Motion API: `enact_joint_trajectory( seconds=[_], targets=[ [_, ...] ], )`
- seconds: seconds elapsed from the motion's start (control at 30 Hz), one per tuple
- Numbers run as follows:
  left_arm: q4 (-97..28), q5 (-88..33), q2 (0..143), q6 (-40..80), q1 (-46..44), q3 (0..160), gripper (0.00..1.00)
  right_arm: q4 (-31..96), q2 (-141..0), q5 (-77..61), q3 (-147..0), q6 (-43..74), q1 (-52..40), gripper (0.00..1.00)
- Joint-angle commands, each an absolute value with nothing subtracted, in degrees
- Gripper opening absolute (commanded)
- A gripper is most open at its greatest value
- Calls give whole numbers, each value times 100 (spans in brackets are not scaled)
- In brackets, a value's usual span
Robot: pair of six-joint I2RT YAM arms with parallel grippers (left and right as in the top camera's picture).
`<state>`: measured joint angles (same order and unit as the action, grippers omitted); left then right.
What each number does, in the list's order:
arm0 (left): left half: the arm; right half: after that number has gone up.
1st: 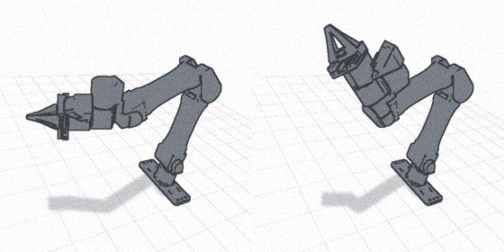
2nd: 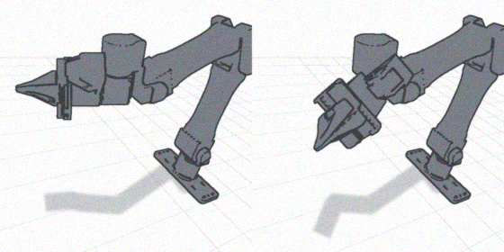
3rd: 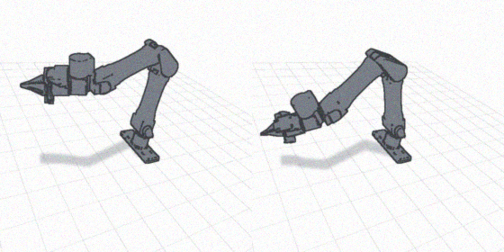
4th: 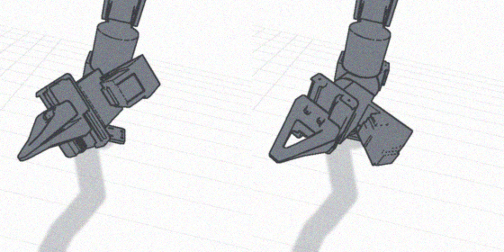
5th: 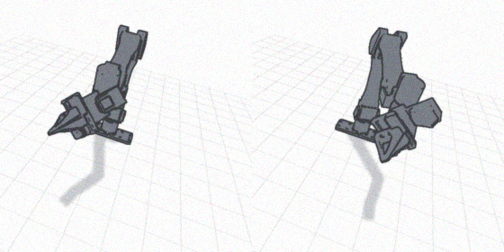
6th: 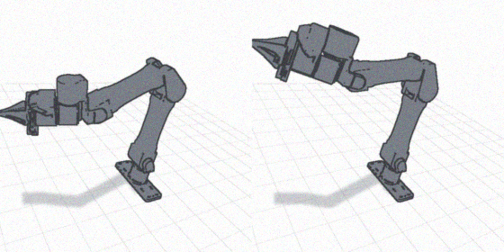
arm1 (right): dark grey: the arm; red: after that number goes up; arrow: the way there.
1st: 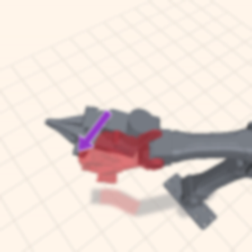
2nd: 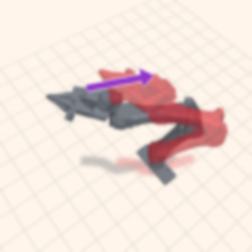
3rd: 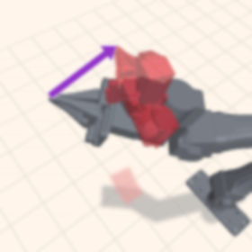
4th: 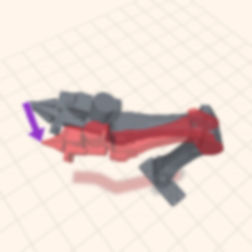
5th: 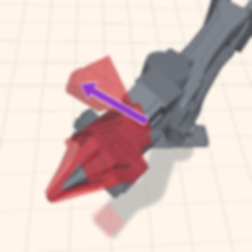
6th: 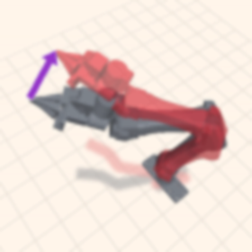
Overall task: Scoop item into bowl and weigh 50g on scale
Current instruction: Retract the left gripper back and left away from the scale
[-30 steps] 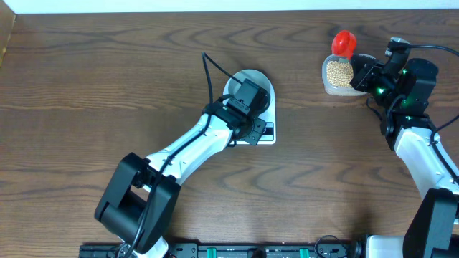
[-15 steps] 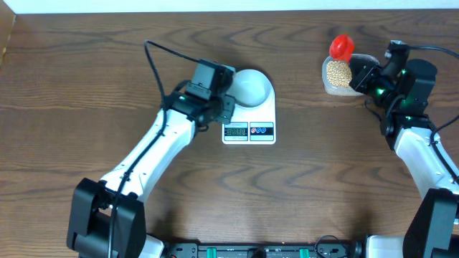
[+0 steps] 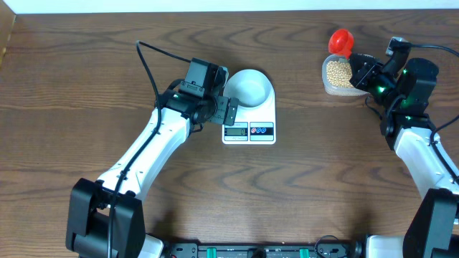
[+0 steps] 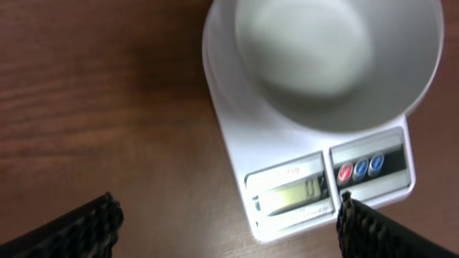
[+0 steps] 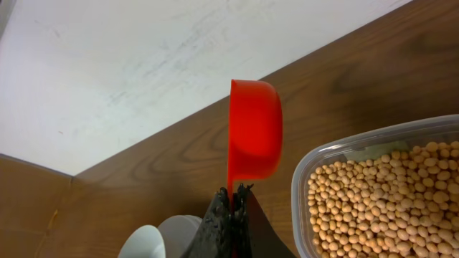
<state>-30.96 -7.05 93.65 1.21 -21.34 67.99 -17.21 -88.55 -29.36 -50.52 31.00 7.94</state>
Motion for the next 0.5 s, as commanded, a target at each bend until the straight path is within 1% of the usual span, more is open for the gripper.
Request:
enact_joint_trajectory(
  seconds=[0.0, 0.07, 0.17, 0.3, 0.47],
  targets=[
    [-3551, -1155, 9129, -1396, -2023, 6910, 98, -1737, -8851, -2991, -5148, 3122, 738, 1],
    [-3979, -1638, 8892, -2366, -1964, 6949, 98, -1737, -8851, -2993, -5148, 3122, 738, 1],
    [-4519, -1907, 8449, -3214, -1896, 7000, 98, -1734, -8851, -2995, -5148, 3122, 735, 1],
    [-4757, -1804, 7830, -3336, -1815, 6997, 98, -1741, -8851, -2991, -5148, 3122, 670, 1],
    [-4737, -1892, 7516, -3236, -1817, 6989, 98, -1737, -8851, -2993, -5148, 3122, 580, 1]
  ],
)
